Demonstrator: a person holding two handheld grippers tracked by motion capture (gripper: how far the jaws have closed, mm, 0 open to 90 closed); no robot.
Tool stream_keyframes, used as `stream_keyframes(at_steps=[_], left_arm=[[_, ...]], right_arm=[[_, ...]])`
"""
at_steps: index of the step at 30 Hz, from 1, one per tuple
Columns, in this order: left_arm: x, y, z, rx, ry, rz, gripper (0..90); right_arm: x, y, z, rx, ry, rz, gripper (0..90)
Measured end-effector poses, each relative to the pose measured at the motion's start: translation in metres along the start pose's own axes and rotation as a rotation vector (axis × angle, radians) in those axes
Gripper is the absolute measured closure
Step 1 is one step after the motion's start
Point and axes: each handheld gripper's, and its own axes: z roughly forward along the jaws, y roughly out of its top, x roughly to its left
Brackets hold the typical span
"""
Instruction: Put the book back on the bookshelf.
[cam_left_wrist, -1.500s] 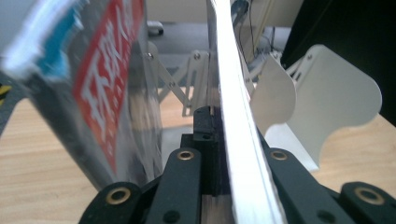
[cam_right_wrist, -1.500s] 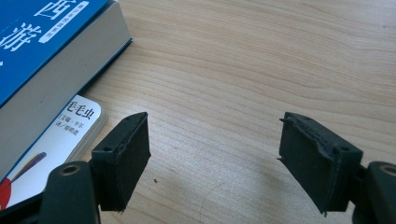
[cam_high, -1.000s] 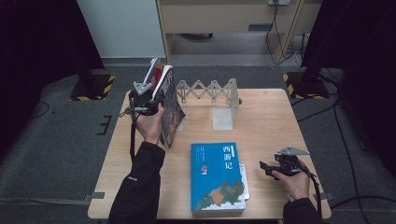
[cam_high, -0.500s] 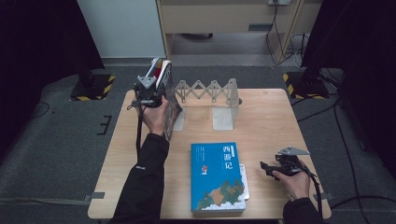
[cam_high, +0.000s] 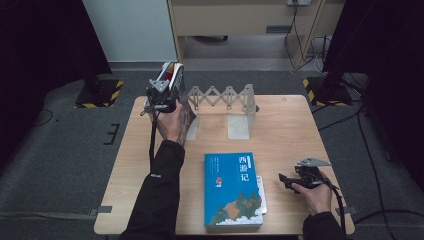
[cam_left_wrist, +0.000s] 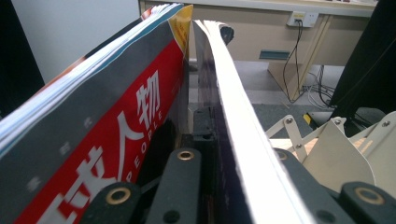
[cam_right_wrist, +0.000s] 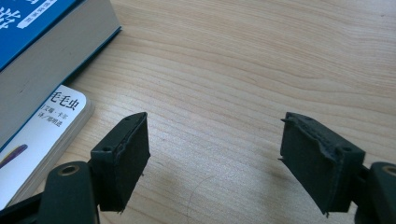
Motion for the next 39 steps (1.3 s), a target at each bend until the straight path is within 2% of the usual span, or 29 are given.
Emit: stream_keyframes(at_steps=[5, 12, 14, 25, 34, 37, 39], left_arm=[[0.001, -0.001, 0.002, -0.007, 0.011, 0.021, 81.7], [0.001, -0.004, 0.001, 0.026, 0.02, 0.051, 80.8], [0.002, -0.004, -0.001, 0.025, 0.018, 0.045, 78.9], [0.006, -0.008, -0.019, 0.044, 0.017, 0.084, 72.5], [0.006, -0.019, -0.038, 0.061, -0.027, 0.122, 66.0], [0.008, -0.024, -0.044, 0.057, -0.052, 0.109, 65.1], [0.008, -0.027, -0.048, 0.057, -0.058, 0.115, 65.0]], right_arm=[[-0.001, 0.0, 0.0, 0.0, -0.002, 0.0, 23.6], [0.0, 0.0, 0.0, 0.001, -0.002, -0.001, 23.8], [0.0, 0.0, 0.0, -0.001, -0.002, -0.005, 23.8], [0.001, 0.0, 0.0, 0.002, -0.002, -0.011, 23.8], [0.001, 0.001, 0.0, 0.001, -0.005, -0.015, 23.7], [0.002, 0.001, 0.0, 0.002, -0.007, -0.017, 23.7], [0.002, 0.001, 0.0, 0.002, -0.006, -0.02, 23.7]])
